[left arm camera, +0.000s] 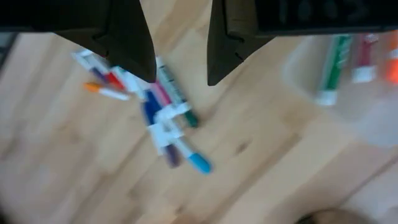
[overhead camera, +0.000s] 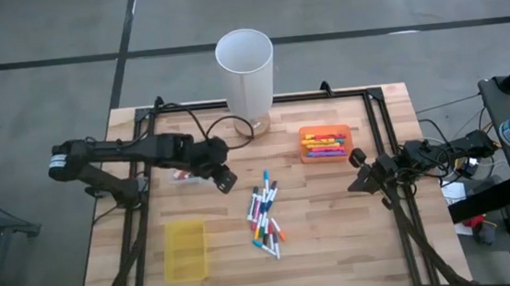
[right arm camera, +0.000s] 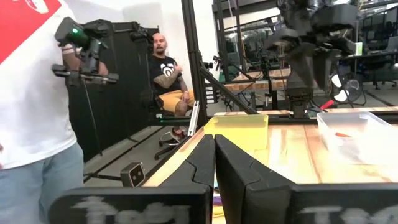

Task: Pick & Place Markers
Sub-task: Put the dark green marker pen into the white bin

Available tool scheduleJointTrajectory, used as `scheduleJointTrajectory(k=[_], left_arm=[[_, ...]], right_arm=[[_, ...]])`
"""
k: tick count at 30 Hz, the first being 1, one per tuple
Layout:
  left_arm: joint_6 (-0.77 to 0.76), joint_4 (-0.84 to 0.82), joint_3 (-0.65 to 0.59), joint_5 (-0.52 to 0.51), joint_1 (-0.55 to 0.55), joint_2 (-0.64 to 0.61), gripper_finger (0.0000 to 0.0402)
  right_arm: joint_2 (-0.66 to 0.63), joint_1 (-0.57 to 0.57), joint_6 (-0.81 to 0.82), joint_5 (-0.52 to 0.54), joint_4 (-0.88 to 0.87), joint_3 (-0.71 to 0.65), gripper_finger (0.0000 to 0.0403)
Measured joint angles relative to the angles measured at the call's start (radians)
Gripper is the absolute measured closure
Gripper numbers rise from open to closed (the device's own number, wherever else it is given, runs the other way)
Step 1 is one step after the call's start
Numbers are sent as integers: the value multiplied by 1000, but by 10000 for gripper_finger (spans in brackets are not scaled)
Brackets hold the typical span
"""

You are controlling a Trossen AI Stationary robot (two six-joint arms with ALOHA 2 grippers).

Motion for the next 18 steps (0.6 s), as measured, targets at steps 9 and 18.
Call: scheduleJointTrajectory(k=[9, 18], left_arm=[[-92, 294, -3, 0, -28, 27, 266], [-303, 415, -3, -3, -64, 104, 266]], right_arm=[[0, 0, 0, 0, 0, 0, 394], [0, 0, 0, 0, 0, 0, 394]])
